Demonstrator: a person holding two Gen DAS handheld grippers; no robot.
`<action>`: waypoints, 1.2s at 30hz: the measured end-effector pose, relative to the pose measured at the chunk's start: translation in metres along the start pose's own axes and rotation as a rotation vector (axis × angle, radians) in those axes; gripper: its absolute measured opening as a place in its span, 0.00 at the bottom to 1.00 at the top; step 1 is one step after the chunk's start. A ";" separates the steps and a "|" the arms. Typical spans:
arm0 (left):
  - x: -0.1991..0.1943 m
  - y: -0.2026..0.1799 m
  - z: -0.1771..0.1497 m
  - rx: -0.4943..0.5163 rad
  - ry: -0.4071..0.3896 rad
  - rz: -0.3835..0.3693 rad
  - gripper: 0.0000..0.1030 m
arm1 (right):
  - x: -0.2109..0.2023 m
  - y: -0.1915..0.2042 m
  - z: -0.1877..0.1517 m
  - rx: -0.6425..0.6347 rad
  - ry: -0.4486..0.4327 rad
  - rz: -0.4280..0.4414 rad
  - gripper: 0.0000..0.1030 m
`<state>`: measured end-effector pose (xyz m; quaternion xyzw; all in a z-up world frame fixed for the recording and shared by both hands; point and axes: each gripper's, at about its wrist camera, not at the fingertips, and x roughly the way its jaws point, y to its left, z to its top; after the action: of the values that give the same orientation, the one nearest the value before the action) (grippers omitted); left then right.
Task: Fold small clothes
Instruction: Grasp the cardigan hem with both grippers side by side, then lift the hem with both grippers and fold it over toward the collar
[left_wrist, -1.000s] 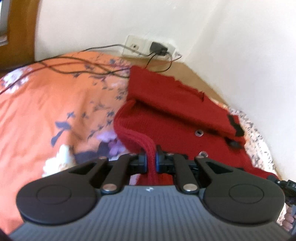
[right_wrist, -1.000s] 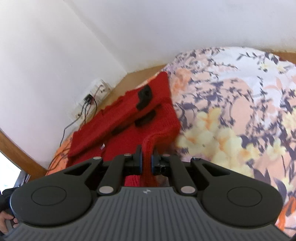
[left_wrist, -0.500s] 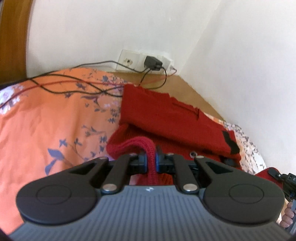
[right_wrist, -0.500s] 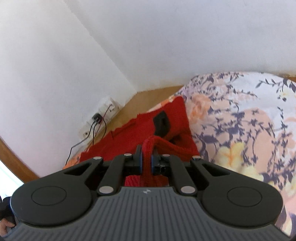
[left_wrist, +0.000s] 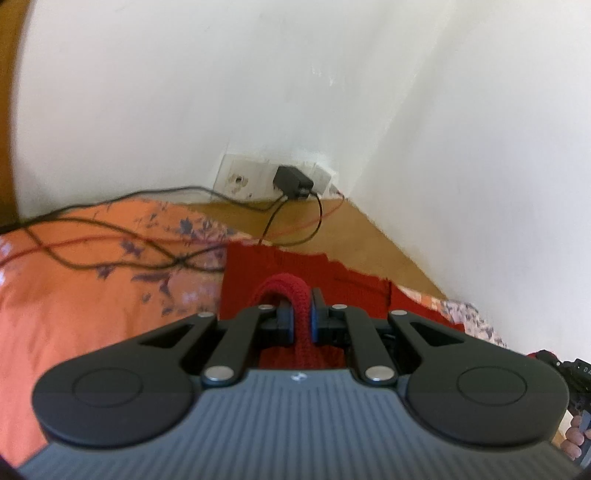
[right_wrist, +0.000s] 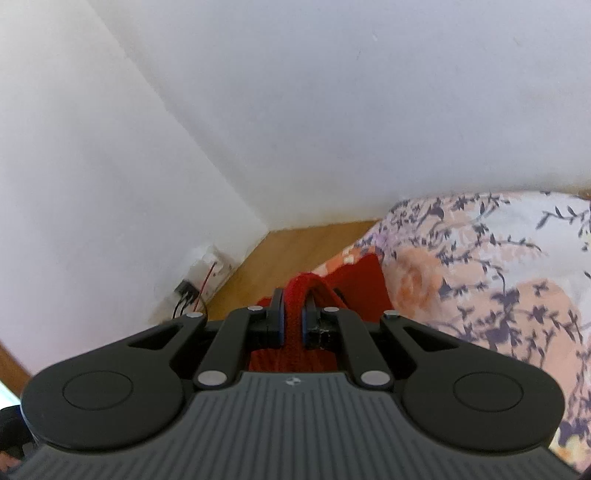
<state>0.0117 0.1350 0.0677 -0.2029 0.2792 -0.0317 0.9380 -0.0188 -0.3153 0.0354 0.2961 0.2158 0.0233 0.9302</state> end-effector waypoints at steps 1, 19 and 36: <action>0.005 0.000 0.005 0.002 -0.005 -0.001 0.10 | 0.005 0.002 0.003 -0.006 -0.009 -0.007 0.08; 0.129 0.006 0.038 0.028 0.075 0.121 0.10 | 0.137 0.016 0.033 -0.145 0.025 -0.166 0.08; 0.171 0.018 0.016 0.051 0.144 0.197 0.13 | 0.200 -0.038 -0.003 -0.202 0.196 -0.235 0.16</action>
<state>0.1637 0.1282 -0.0150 -0.1476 0.3635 0.0390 0.9190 0.1581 -0.3104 -0.0657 0.1700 0.3350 -0.0352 0.9261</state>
